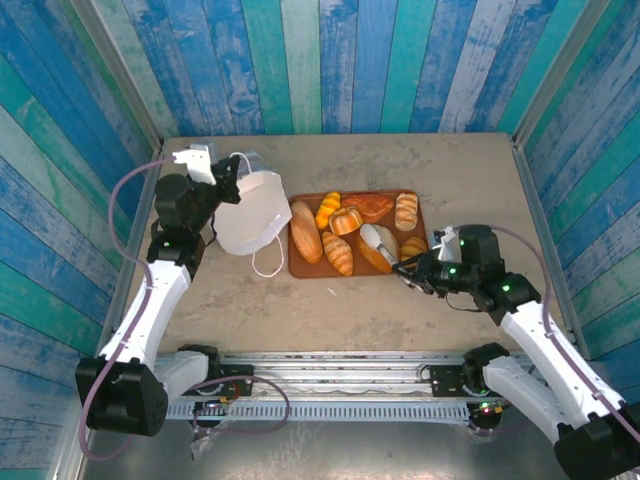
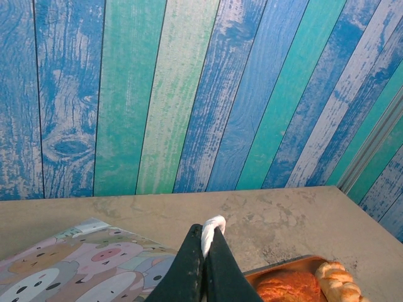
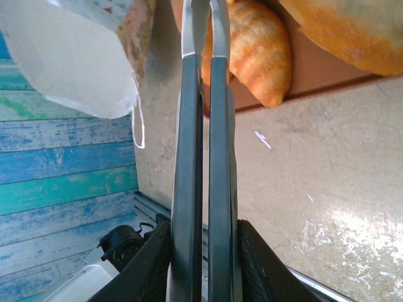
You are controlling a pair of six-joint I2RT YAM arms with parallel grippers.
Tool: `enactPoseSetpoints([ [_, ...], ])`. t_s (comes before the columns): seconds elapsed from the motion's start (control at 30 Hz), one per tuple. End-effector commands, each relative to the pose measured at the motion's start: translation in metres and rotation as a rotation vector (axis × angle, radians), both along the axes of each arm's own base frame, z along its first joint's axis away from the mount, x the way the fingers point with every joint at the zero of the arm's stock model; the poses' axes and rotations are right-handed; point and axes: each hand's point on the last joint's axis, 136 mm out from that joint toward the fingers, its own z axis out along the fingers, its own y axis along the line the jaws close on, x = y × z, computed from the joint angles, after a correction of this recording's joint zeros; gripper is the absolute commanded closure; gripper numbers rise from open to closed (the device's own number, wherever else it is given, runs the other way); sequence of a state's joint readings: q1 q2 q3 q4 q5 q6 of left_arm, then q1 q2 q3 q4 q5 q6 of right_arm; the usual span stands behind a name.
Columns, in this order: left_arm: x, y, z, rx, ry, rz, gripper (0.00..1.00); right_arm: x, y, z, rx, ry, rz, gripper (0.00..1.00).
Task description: Take the fake bread out of the paper bag
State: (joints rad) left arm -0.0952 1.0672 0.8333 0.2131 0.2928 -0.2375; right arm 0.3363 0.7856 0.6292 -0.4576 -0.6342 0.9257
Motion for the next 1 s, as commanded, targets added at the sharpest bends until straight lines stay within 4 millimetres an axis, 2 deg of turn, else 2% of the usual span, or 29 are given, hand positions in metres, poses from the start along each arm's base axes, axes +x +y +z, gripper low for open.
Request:
enactPoseSetpoints([
  [0.0,-0.01,0.003,0.035,-0.022,-0.078,0.008,1.0,0.002,-0.01,0.026,-0.057,-0.094,-0.019,0.79],
  [0.17,-0.004,0.009,0.056,-0.114,-0.065,0.04,1.0,0.013,-0.031,0.043,-0.219,-0.175,-0.057,0.8],
  [0.33,0.005,0.013,0.07,-0.198,-0.01,0.073,1.0,0.037,-0.075,0.048,-0.472,-0.26,-0.187,0.8],
  [0.5,0.011,0.024,0.076,-0.257,0.029,0.142,1.0,0.059,-0.135,0.035,-0.799,-0.294,-0.361,0.75],
  [0.6,0.015,0.032,0.072,-0.321,0.048,0.187,1.0,0.07,-0.159,0.022,-0.953,-0.309,-0.409,0.76],
  [0.77,0.026,0.042,0.059,-0.404,0.092,0.256,1.0,0.09,-0.17,0.01,-1.058,-0.381,-0.404,0.78],
  [0.97,0.036,0.052,0.047,-0.467,0.105,0.322,1.0,0.113,-0.178,-0.01,-1.046,-0.371,-0.379,0.79],
])
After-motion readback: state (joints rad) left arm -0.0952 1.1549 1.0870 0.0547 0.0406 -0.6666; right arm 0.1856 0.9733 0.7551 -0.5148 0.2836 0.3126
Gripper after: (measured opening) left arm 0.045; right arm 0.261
